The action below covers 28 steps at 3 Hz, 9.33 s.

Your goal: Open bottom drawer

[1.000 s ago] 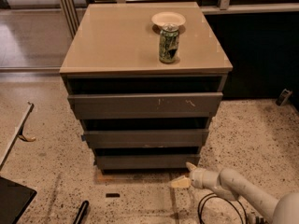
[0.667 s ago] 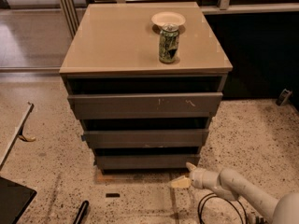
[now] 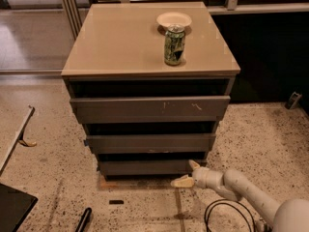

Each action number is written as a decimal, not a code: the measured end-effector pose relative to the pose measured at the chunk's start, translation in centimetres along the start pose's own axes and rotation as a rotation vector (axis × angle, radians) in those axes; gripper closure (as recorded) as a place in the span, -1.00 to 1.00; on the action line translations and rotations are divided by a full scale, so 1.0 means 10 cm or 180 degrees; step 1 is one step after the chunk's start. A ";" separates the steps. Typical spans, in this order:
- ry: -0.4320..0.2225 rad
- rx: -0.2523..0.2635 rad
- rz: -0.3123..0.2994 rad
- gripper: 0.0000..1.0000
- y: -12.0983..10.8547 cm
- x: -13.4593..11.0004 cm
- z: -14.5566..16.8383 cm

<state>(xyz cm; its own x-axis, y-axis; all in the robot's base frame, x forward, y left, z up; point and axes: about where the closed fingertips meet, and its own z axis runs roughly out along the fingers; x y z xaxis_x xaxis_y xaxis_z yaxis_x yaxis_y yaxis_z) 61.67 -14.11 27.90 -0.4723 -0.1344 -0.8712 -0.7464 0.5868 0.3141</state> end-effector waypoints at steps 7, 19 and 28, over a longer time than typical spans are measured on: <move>-0.0423 0.0840 0.0450 1.00 -1.22 -0.21 0.77; 0.0954 0.1422 0.0378 1.00 -1.03 0.35 0.68; 0.3047 -0.0056 -0.1045 -0.31 -0.70 0.81 -0.63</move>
Offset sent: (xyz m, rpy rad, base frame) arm 0.0918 -0.0004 -0.0165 -0.0126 -0.0219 -0.0372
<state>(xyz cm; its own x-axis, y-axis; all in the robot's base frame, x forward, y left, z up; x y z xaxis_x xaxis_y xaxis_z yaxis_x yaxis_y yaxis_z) 60.17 -24.34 21.02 -0.4142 -0.8754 -0.2491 -0.9101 0.3949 0.1256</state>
